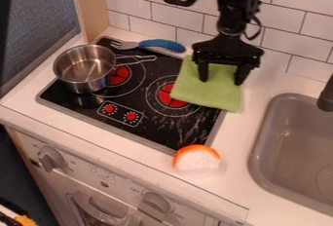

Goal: Move the green cloth to the upper right corner of the stove

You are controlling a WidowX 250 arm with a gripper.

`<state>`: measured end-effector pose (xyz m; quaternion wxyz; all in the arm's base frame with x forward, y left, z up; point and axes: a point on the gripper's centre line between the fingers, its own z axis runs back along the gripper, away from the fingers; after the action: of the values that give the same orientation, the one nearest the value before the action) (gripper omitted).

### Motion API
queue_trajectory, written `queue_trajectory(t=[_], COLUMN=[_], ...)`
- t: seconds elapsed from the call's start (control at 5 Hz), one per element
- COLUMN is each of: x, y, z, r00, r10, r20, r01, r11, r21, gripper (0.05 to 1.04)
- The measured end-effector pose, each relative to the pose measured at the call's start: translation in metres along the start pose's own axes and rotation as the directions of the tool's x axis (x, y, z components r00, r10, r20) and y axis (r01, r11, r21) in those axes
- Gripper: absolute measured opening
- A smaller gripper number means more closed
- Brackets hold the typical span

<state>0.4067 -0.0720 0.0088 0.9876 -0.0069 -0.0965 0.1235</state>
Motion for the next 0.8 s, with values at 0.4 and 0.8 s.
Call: queue_trajectory(t=[0.4, 0.8], x=[0.000, -0.007], y=[-0.029, -0.028], z=[0.000, 0.001], r00=[0.997, 0.997], r10=[-0.080, -0.077], r20=[-0.011, -0.018], r01=[0.080, 0.077], r11=[0.996, 0.997], r21=[-0.026, -0.031], gripper=[0.999, 1.000])
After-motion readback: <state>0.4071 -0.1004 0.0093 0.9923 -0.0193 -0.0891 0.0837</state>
